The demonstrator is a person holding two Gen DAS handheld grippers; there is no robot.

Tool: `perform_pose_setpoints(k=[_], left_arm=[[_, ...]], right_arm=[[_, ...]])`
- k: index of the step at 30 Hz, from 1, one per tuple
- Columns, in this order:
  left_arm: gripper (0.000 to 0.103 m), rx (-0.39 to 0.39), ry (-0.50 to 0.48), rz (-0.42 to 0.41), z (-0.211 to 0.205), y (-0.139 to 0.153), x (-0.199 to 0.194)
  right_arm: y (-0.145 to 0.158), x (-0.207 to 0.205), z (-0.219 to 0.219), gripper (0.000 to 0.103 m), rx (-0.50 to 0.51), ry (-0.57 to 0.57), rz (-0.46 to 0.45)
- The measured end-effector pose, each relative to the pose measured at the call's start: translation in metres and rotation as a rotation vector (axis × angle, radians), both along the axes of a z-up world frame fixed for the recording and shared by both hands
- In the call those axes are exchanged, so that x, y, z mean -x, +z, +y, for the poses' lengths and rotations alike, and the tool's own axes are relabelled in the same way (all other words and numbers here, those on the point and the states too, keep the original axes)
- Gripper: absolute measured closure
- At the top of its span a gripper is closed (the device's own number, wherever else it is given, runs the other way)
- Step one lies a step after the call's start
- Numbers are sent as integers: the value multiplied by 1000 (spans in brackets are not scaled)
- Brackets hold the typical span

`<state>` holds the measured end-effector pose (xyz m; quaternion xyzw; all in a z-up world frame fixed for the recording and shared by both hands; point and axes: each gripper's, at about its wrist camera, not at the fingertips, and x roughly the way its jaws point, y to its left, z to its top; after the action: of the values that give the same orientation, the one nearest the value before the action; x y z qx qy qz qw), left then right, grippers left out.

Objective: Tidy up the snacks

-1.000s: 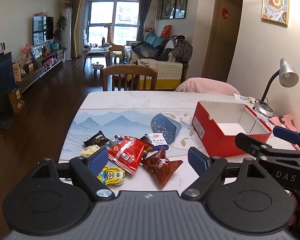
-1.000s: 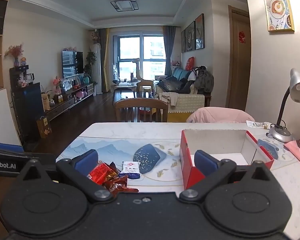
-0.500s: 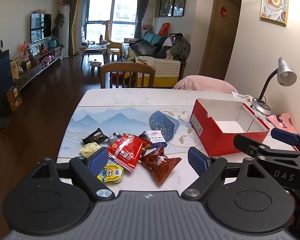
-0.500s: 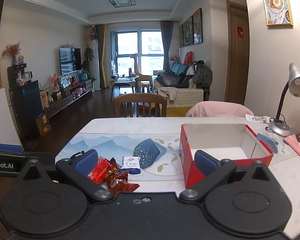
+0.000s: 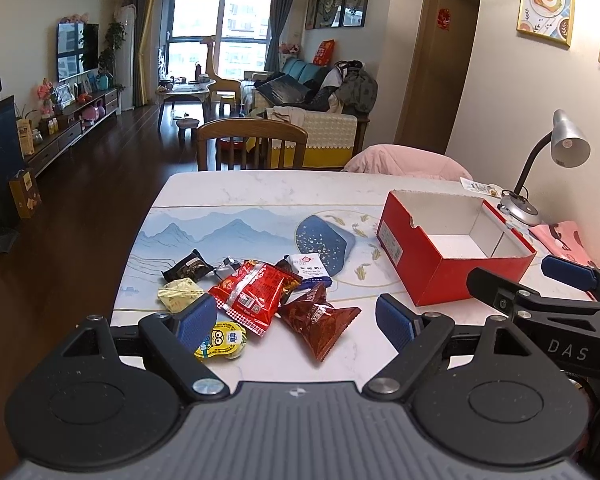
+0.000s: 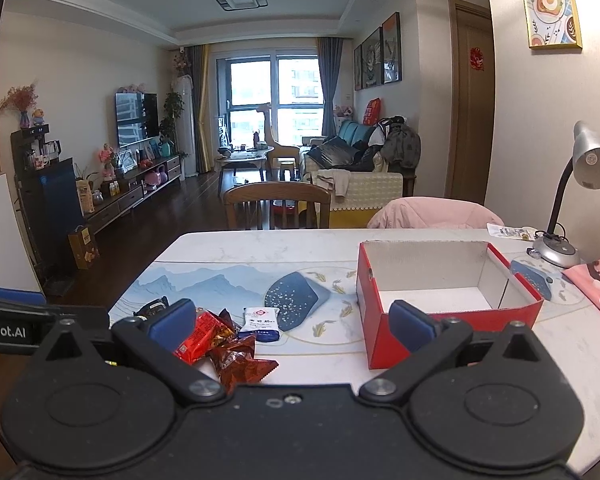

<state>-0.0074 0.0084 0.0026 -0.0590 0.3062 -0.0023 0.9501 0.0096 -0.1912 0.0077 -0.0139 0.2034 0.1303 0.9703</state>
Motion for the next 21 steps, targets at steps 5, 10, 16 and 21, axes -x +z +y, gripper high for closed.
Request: perform_pose_setpoints(k=[5,10,16,21], left_arm=[[16,1,0,0,0,0,0],[16,0,-2,-2,0,0,0],[16,-1,-9,-6,-1,-2,4],[16,-1,-9,-6,-1,-2,4]], right_arm=[[-1,1,-1,0,2,-4,2],[-4,5,-5,0,0,-2,14],[-3,9,-2,0,3,-11,14],[-2,11,0,0,5,-14,6]])
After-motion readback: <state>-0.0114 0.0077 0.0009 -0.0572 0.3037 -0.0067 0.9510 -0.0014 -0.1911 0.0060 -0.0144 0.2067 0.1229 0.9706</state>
